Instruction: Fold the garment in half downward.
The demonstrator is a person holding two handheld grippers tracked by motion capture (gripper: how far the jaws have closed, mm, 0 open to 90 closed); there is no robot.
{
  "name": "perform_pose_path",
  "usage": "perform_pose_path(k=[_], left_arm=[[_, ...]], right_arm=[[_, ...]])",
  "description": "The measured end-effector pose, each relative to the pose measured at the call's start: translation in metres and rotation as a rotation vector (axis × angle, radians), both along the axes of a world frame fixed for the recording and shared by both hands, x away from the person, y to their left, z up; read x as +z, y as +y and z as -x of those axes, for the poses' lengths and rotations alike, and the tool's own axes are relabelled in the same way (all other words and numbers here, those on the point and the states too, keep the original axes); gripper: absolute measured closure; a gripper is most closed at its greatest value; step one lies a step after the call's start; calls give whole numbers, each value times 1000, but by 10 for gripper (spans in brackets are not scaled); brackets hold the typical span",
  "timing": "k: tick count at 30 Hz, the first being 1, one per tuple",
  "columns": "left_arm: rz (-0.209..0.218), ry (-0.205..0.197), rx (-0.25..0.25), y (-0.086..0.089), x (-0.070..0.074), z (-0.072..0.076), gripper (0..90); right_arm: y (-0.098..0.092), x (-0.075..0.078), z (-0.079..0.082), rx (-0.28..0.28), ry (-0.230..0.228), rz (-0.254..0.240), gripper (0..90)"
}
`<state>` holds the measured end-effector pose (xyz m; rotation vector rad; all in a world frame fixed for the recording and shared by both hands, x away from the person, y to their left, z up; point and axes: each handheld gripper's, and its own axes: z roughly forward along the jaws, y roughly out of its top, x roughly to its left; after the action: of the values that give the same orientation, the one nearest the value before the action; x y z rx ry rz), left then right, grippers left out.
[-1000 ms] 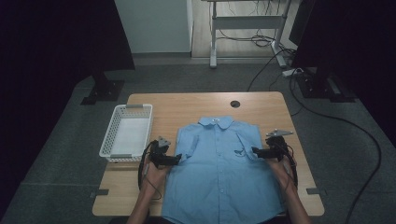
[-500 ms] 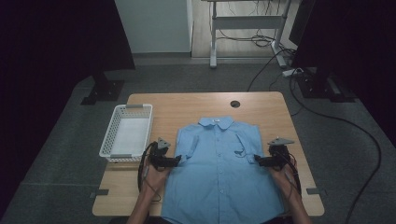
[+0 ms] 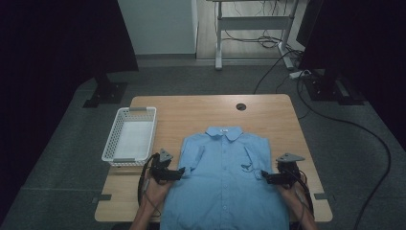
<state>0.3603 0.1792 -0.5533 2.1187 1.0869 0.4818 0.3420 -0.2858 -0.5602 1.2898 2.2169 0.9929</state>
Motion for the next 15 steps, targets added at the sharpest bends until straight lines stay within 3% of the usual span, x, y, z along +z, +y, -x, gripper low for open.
perform_pose_path(k=[15], left_arm=[[-4,0,-57,-1,0,45,144]], right_arm=[[3,0,52,31,-5,-2,133]])
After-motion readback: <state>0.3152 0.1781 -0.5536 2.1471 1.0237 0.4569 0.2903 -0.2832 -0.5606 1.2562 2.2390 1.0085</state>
